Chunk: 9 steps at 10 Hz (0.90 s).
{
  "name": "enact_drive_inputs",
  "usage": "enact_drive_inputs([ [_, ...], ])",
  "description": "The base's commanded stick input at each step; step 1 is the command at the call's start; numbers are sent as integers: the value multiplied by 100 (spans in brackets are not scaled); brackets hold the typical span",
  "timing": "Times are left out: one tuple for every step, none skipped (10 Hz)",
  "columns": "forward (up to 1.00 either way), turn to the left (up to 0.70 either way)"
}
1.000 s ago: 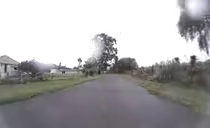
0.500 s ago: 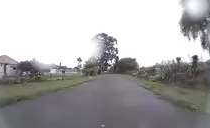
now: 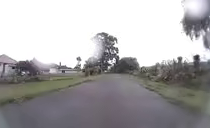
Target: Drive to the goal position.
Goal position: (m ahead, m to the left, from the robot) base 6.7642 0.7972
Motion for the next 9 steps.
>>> enact_drive_inputs([
  [85,0],
  [85,0],
  [85,-34],
  [85,-34],
  [85,-18],
  [85,0],
  [85,0],
  [85,0],
  [85,0],
])
